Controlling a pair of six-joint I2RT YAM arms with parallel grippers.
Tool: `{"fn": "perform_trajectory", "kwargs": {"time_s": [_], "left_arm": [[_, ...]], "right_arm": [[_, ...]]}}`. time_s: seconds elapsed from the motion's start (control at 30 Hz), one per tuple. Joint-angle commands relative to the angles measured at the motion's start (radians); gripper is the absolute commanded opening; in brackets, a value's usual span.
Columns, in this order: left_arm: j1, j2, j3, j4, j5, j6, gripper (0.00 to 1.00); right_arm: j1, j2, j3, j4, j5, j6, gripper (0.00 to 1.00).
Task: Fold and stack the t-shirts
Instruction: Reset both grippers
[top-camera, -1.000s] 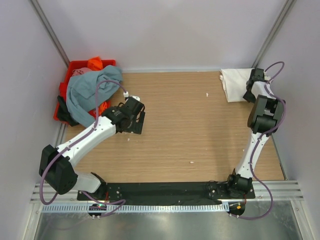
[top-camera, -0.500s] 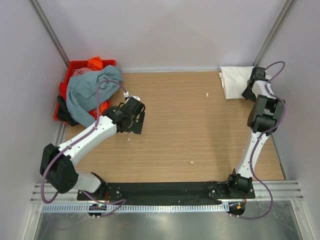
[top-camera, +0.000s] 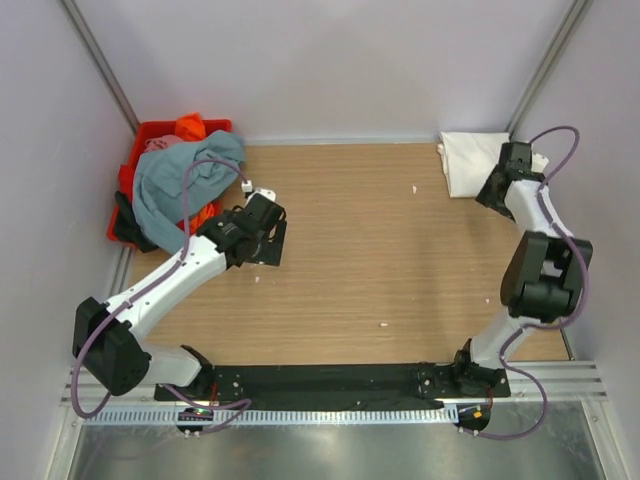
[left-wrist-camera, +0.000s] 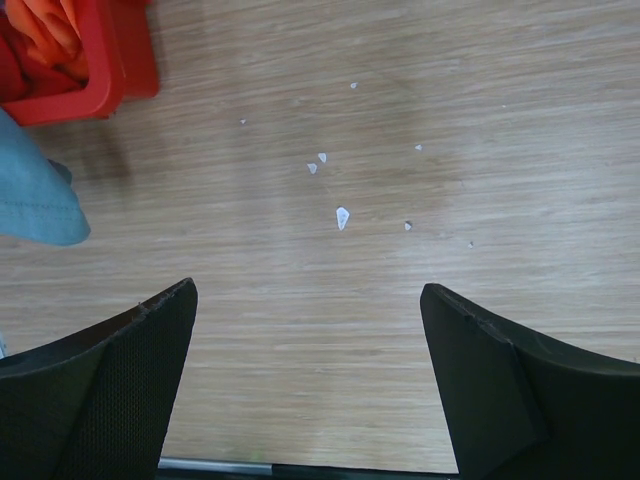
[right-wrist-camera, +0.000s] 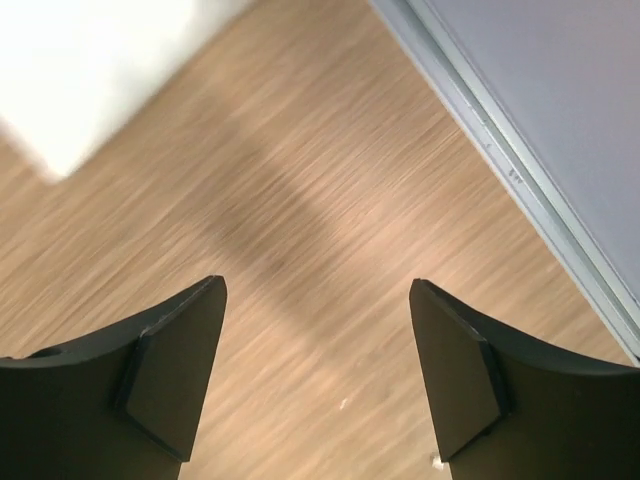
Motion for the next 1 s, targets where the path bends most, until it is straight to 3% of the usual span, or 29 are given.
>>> {"fn": "perform_trajectory", "kwargs": {"time_s": [0.0, 0.1, 0.17, 0.23, 0.3, 0.4, 0.57, 0.77, 0.97], "left_arm": [[-0.004, -0.048, 0.001, 0.018, -0.027, -0.002, 0.93], [-0.004, -0.075, -0.001, 0.022, -0.045, -0.002, 0.94], [-0.005, -0.103, -0.004, 0.027, -0.067, -0.002, 0.94], [-0.005, -0.126, -0.013, 0.036, -0.094, -0.002, 0.94], [-0.007, -0.169, -0.022, 0.052, -0.127, -0.01, 0.96], [-0.01, -0.236, -0.045, 0.085, -0.177, -0.019, 1.0], [-0.008, -0.283, -0.062, 0.096, -0.213, -0.042, 1.0], [0.003, -0.307, -0.062, 0.13, -0.197, -0.013, 1.0], [0.007, -0.355, -0.036, 0.137, -0.269, 0.004, 1.0]], "right_arm": [[0.178, -0.246, -0.073, 0.022, 0.011, 0.003, 0.81], [0.358, -0.375, -0.156, 0.045, -0.055, 0.034, 0.84], [0.545, -0.428, -0.22, 0.137, -0.174, 0.057, 0.88], [0.677, -0.491, -0.355, 0.284, -0.38, 0.081, 0.89], [0.733, -0.522, -0.514, 0.384, -0.447, 0.173, 0.91], [0.855, -0.575, -0.675, 0.514, -0.396, 0.26, 0.99], [1.022, -0.64, -0.765, 0.498, -0.238, 0.294, 1.0], [1.07, -0.732, -0.805, 0.467, -0.163, 0.314, 1.0], [1.072, -0.833, -0.828, 0.426, -0.136, 0.275, 1.0]]}}
